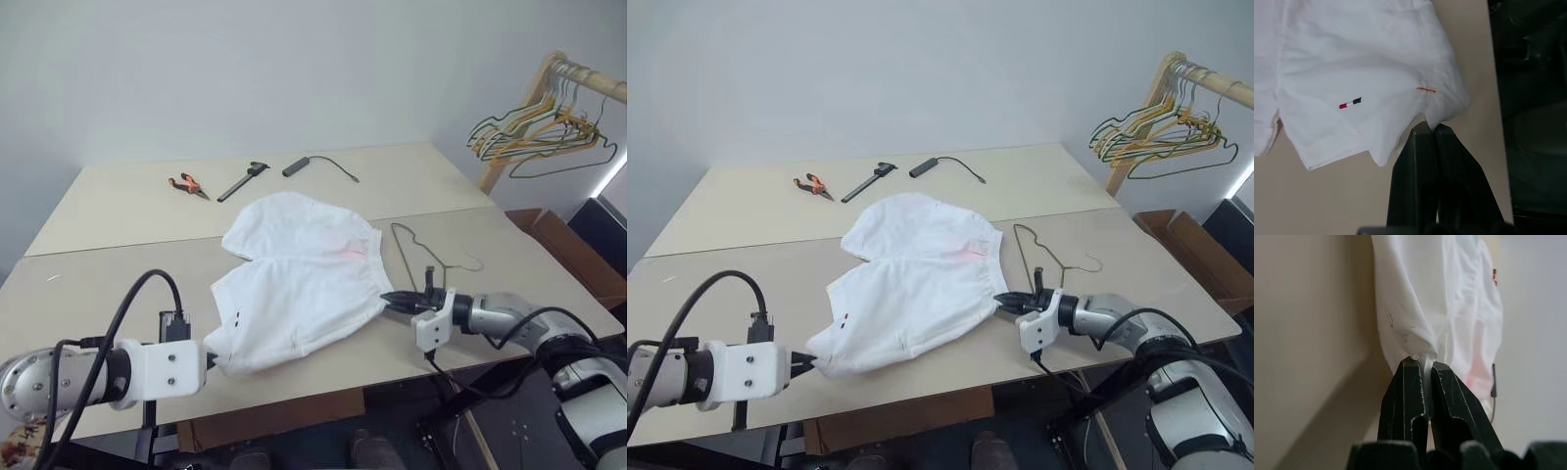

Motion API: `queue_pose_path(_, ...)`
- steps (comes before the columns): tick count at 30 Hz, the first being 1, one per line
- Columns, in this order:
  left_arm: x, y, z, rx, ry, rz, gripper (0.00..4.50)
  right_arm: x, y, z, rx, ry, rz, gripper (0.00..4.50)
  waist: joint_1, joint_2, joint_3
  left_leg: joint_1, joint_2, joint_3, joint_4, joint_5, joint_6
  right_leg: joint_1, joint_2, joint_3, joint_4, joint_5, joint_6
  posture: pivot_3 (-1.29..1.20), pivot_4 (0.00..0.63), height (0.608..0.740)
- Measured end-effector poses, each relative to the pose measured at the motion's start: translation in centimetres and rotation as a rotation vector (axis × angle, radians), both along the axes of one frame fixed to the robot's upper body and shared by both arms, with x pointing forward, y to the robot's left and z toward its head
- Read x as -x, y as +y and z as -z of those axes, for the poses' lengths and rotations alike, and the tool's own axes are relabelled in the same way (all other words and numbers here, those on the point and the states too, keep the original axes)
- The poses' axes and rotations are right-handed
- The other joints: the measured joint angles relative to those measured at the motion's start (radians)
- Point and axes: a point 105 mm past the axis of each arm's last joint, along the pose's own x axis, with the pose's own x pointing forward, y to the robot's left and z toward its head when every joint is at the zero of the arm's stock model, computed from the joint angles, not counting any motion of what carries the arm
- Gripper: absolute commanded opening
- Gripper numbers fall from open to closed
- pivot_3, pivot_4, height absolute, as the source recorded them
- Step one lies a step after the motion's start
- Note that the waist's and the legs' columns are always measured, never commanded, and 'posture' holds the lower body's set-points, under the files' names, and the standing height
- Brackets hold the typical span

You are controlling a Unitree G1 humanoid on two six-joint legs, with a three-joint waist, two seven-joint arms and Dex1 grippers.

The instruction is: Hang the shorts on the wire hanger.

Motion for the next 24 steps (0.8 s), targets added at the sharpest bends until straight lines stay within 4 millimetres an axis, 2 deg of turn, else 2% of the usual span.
queue_pose_path(4,2.1,-0.6,-0.3,0.023,0.061,0.015,0.04,1.1,0.4,0.8,0.001,0.011,-0.006,0.0,-0.007,0.0,0.0,0.001,0.002,0.002,0.0,-0.003,-0.001,0.0,0.002,0.002,0.0,-0.001,-0.001,-0.01,0.003,0.74)
queue_pose_path(13,4.0,-0.5,-0.1,0.117,0.214,-0.023,0.04,1.4,0.6,0.8,0.007,-0.013,0.012,0.0,-0.005,-0.001,-0.001,0.002,0.006,0.003,0.001,-0.003,-0.001,0.0,0.005,0.002,0.0,-0.004,-0.001,-0.01,0.005,0.74)
queue_pose_path(17,4.7,-0.7,-0.3,0.155,0.274,-0.006,0.95,1.5,0.6,0.9,0.012,-0.002,0.016,1.24,-0.006,-0.001,-0.001,0.002,0.006,0.004,0.001,-0.004,-0.001,-0.001,0.006,0.002,0.0,-0.004,-0.002,-0.01,0.005,0.74)
queue_pose_path(22,4.6,-1.0,-0.8,0.166,0.256,0.048,2.58,2.8,-0.3,0.5,0.009,0.069,0.023,3.01,0.003,-0.001,-0.001,0.002,0.007,0.004,0.001,-0.004,-0.001,0.0,0.006,0.002,0.0,-0.005,-0.001,-0.01,0.004,0.74)
queue_pose_path(24,3.9,-0.5,-1.3,0.16,0.204,0.073,3.22,4.1,-1.4,0.0,0.014,0.135,0.05,3.7,0.014,-0.001,-0.001,0.002,0.007,0.004,0.001,-0.005,-0.001,0.0,0.006,0.001,0.0,-0.006,-0.002,-0.01,0.002,0.74)
